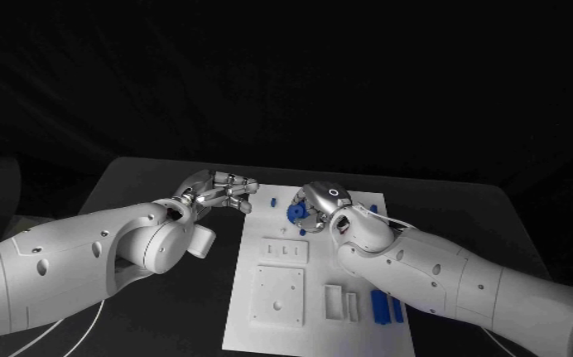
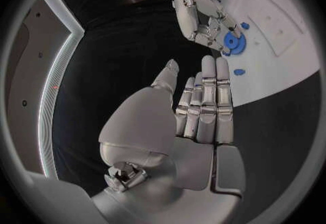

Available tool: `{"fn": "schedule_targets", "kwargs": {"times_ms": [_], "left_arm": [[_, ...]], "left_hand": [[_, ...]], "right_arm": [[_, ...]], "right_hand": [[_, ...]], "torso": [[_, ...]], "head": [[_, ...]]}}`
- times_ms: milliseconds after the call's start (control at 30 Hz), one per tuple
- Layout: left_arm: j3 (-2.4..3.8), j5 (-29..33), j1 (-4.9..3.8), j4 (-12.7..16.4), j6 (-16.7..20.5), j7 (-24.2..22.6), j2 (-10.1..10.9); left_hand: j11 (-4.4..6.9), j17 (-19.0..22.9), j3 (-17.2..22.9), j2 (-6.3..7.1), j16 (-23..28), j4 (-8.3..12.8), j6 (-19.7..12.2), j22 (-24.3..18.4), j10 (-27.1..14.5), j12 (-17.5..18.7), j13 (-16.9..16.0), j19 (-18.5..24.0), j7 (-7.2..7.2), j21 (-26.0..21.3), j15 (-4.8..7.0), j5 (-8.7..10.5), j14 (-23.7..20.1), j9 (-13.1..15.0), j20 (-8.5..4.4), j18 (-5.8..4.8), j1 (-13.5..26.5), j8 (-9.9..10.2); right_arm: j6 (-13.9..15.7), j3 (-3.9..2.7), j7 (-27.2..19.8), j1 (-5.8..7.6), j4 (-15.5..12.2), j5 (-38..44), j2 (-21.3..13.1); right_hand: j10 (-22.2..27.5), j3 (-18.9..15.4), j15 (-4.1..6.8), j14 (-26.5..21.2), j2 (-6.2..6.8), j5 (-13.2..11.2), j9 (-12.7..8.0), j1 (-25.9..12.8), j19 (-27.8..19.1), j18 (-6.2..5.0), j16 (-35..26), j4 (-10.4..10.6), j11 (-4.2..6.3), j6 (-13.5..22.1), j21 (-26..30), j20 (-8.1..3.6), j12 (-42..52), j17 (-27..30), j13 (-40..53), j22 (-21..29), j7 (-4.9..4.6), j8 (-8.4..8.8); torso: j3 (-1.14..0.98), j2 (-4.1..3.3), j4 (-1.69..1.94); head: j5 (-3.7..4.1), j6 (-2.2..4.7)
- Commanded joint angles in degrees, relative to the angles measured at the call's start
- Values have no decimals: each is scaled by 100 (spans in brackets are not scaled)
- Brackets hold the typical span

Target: Assemble the parts on the task board

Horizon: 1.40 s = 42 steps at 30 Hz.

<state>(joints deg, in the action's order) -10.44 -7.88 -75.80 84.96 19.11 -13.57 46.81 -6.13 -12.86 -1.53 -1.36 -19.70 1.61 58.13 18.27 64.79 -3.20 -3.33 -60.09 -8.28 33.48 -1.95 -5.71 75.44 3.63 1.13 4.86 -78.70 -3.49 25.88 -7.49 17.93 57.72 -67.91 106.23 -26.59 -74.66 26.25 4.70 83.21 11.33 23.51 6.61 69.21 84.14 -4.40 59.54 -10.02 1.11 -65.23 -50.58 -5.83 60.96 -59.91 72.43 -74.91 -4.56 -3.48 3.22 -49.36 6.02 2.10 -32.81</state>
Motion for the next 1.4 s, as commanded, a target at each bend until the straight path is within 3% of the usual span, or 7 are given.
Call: {"fn": "schedule_targets", "kwargs": {"times_ms": [33,367,1233,1400], "left_arm": [[4,18,-4,5,-102,-23,-21],[4,18,-4,-6,-108,-20,-24],[4,18,-3,-25,-130,-5,-31],[3,18,-3,-31,-131,-1,-33]], "left_hand": [[5,4,4,-21,-15,5,-58,-5,-26,-17,-9,38,1,30,5,-19,-35,9,-21,-6,33,-19],[5,4,4,-21,-15,5,-58,-5,-26,-17,-9,38,1,30,5,-19,-35,9,-21,-6,33,-19],[3,7,6,-27,-9,9,-64,-24,-33,-17,-9,44,0,41,2,-18,-38,9,-18,-5,36,-19],[3,7,6,-27,-9,9,-64,-24,-33,-17,-9,44,0,41,2,-18,-38,9,-18,-5,36,-19]], "right_arm": [[1,14,79,-9,110,179,23],[123,20,124,-9,178,233,60],[316,18,150,-9,212,224,33],[314,17,104,-9,221,161,30]], "right_hand": [[20,0,32,-2,14,-49,-1,-7,325,65,-20,16,20,-36,-17,-45,-29,6,-12,-644,0,-13],[17,11,33,1,13,-130,-4,1,327,63,-24,17,21,-42,-5,-47,-42,4,-21,-642,2,-12],[84,2,27,-8,79,-306,-71,1,324,46,-97,67,0,106,42,-40,-192,44,-131,-633,-33,-10],[105,-34,17,-8,91,-430,-94,2,322,38,-117,104,-13,185,62,-32,-235,50,-170,-631,-51,-10]], "torso": [[-4,5,-1],[-14,3,-16],[-9,2,-9],[-9,2,-17]], "head": [[-1,5],[-20,0],[-19,-28],[-27,-29]]}}
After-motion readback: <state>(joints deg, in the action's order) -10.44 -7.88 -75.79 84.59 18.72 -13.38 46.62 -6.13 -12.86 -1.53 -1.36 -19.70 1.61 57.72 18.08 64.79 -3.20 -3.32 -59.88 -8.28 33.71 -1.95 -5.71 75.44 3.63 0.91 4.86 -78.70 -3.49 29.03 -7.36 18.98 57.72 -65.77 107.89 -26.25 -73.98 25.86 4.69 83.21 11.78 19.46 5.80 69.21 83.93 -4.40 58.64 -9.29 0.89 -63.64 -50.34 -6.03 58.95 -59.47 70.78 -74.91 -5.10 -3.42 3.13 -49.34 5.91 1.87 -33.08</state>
